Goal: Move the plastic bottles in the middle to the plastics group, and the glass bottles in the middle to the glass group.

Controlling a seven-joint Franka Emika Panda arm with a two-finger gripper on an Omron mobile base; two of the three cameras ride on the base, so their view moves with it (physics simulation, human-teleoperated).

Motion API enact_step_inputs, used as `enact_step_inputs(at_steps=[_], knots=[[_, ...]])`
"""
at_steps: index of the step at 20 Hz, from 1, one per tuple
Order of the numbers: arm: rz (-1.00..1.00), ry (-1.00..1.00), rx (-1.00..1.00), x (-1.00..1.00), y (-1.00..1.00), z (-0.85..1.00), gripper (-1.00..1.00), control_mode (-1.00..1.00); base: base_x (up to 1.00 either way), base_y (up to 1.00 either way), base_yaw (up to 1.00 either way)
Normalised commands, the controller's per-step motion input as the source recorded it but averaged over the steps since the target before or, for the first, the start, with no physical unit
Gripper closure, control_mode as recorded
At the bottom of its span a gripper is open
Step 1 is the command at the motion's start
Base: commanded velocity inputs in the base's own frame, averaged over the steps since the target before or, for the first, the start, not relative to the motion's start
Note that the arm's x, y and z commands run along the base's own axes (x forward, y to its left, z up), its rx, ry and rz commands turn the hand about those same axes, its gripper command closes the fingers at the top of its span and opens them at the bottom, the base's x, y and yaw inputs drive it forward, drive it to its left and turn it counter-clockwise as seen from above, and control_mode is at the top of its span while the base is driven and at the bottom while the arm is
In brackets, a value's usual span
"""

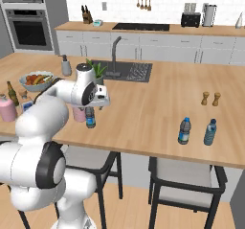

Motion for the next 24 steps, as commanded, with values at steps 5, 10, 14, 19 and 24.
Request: enact_step_inputs(at_steps=[5,10,14,19,24], knots=[[0.06,-0.01,0.00,0.45,0.24,0.00,-1.00,-1.00,0.00,0.00,0.00],[0.07,-0.07,-0.03,0.18,0.33,0.00,-1.00,-1.00,0.00,0.00,0.00],[0.00,-0.05,0.00,0.00,0.15,-0.05,-1.00,-1.00,0.00,0.00,0.00],[-0.03,-0.13,-0.02,0.00,0.22,-0.22,-1.00,-1.00,0.00,0.00,0.00],[0.00,-0.05,0.00,0.18,0.00,-0.19,-1.00,-1.00,0.00,0.00,0.00]])
